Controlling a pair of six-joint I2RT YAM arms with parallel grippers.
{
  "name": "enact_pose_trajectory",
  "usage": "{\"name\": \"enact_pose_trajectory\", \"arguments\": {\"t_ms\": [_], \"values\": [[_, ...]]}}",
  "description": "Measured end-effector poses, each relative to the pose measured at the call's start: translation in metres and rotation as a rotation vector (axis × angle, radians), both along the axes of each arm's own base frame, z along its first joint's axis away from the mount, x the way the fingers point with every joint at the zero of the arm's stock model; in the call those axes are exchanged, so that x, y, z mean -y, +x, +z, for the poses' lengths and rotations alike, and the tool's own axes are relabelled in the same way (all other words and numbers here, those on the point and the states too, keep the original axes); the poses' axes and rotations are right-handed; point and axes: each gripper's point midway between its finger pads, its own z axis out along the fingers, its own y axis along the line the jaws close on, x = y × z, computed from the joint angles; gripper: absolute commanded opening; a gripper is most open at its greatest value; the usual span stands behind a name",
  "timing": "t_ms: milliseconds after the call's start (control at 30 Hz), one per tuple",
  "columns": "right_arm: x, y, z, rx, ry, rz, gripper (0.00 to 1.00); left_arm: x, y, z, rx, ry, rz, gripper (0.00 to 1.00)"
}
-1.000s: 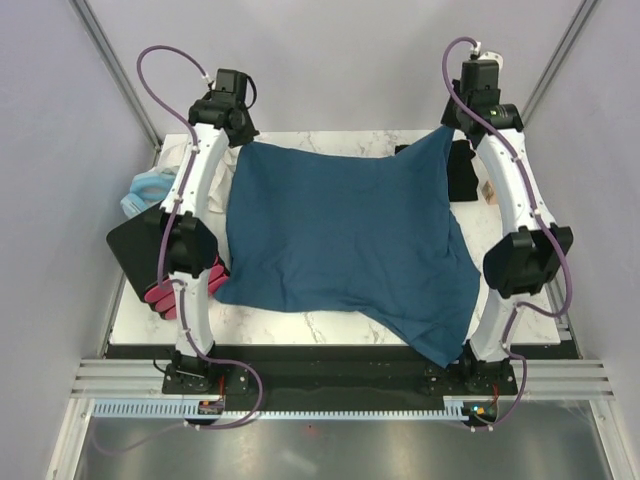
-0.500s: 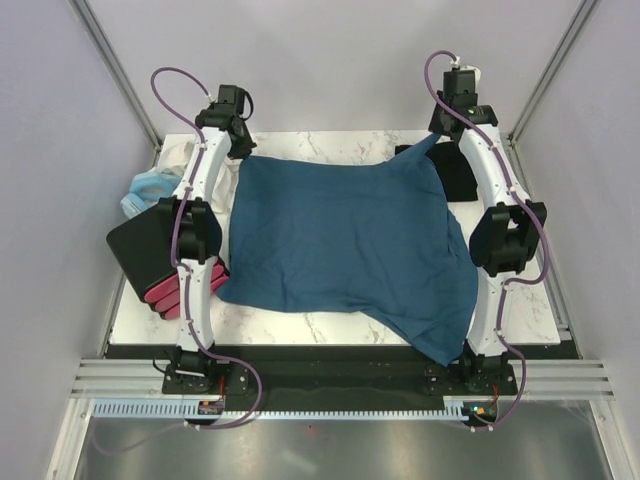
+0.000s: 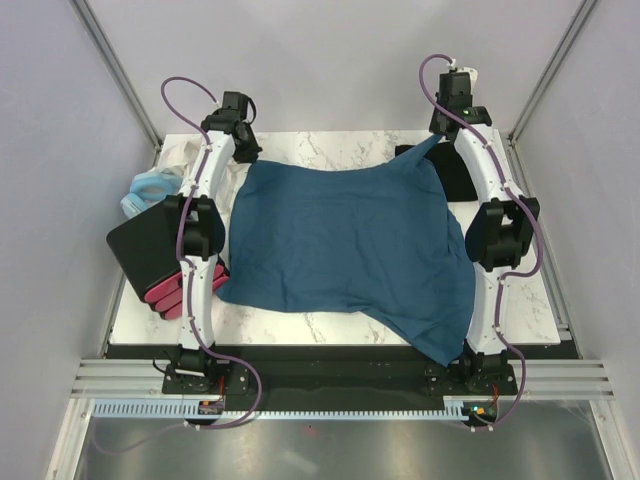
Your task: Fold and stack the t-shirts
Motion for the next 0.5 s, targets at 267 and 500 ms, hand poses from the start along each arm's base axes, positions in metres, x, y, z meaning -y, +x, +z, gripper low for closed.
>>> {"name": "enact_pose_trajectory", "arguments": {"t_ms": [267, 500], "values": [[0.007, -0.005, 0.003, 0.007, -0.094, -0.058, 0.00, -0.014, 0.004, 0.002, 0.012, -0.012, 0.018, 0.02], [0.011, -0.040, 0.069, 0.111, -0.129, -0.095, 0.00, -0.030, -0.014, 0.014, -0.008, -0.005, 0.038, 0.02]]}}
